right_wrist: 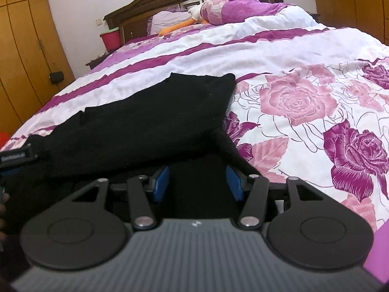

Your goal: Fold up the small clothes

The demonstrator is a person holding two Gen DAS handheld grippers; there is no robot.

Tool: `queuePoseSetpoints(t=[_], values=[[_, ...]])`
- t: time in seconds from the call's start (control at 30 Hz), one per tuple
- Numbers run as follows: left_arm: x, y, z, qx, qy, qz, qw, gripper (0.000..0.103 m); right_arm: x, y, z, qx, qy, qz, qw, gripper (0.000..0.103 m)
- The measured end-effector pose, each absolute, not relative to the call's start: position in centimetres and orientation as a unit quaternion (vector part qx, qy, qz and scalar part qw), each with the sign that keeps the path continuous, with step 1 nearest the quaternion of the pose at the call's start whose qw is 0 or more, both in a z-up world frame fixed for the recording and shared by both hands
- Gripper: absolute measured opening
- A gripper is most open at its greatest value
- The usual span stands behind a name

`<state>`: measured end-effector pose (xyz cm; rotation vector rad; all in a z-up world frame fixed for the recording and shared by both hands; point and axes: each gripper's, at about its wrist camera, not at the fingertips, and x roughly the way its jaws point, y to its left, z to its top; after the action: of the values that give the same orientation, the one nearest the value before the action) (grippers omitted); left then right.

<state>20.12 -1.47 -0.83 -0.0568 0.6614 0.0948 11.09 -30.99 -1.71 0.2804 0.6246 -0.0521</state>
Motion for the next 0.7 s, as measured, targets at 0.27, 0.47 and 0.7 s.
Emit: queuePoseSetpoints(t=[0.27,0.47,0.7], values=[[22.0,2.0,-0.8,-0.064,0.31,0.016,0.948,0.093,11.9,-32.5,0.8,0.152,0.289,-0.015,0.945,0.054],[25.0,2.7,-2.0,-0.11,0.325,-0.037,0.939,0.084,16.0,-34.0,0.6,0.15,0.284,-0.034,0.947,0.055],[25.8,0.9,-2.3,-0.09,0.322,-0.08,0.939,0.012,20.8,-36.0,-1.2,0.188,0.292,-0.041,0.937,0.057]])
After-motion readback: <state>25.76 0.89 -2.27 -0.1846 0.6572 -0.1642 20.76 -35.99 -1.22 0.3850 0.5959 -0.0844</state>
